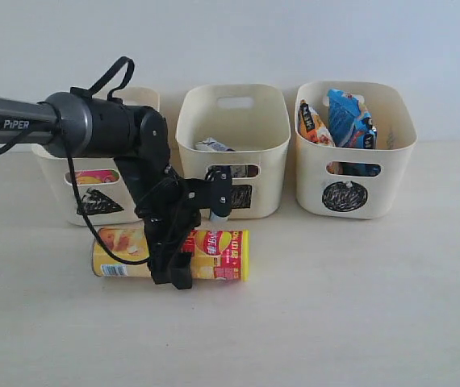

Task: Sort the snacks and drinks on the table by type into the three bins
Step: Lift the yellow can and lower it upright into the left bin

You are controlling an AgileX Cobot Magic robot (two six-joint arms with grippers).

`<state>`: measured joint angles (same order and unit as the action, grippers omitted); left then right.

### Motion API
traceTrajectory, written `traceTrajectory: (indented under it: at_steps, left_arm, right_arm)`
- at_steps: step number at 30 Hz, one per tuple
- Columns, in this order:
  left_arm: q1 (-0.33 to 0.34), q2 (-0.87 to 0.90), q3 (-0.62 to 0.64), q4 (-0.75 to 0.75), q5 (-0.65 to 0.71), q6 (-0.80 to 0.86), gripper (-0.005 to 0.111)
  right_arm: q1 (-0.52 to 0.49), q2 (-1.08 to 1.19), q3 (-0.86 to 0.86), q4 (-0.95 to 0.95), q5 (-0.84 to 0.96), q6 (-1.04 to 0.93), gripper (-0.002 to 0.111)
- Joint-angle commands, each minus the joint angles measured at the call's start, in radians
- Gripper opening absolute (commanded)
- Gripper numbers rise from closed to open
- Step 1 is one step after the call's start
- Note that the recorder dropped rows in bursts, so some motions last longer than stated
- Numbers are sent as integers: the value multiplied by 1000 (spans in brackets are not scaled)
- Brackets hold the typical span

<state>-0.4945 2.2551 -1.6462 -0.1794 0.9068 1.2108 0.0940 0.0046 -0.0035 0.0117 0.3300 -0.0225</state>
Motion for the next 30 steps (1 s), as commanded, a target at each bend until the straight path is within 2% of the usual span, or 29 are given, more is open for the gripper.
traceTrajectory:
  at_steps: [1,6,10,13,20,25,30]
  left_arm:
    - [-5,-47,-6,5,64,-51,4]
    - [-5,-167,-6,5,141,-147,4]
    - [9,-364,-6,5,43,-355,4]
    - [62,-445,-6,5,-167,-644,4]
    - [176,-396,-6,76,-509,-953,4]
    - [256,-310,-6,71,-767,-1062,4]
    - [287,-214,-14,63,-873,-1124,5]
  right_arm:
    - [-4,-5,3,1,-7,-3,0]
    - [-4,-5,3,1,-7,-3,0]
    - [-4,-5,3,1,-7,-3,0]
    - [-4,-5,3,1,-4,-3,0]
    - [-4,-5,3,1,-4,-3,0]
    - [-4,-5,3,1,-4,-3,0]
    - [-4,-5,3,1,-4,-3,0]
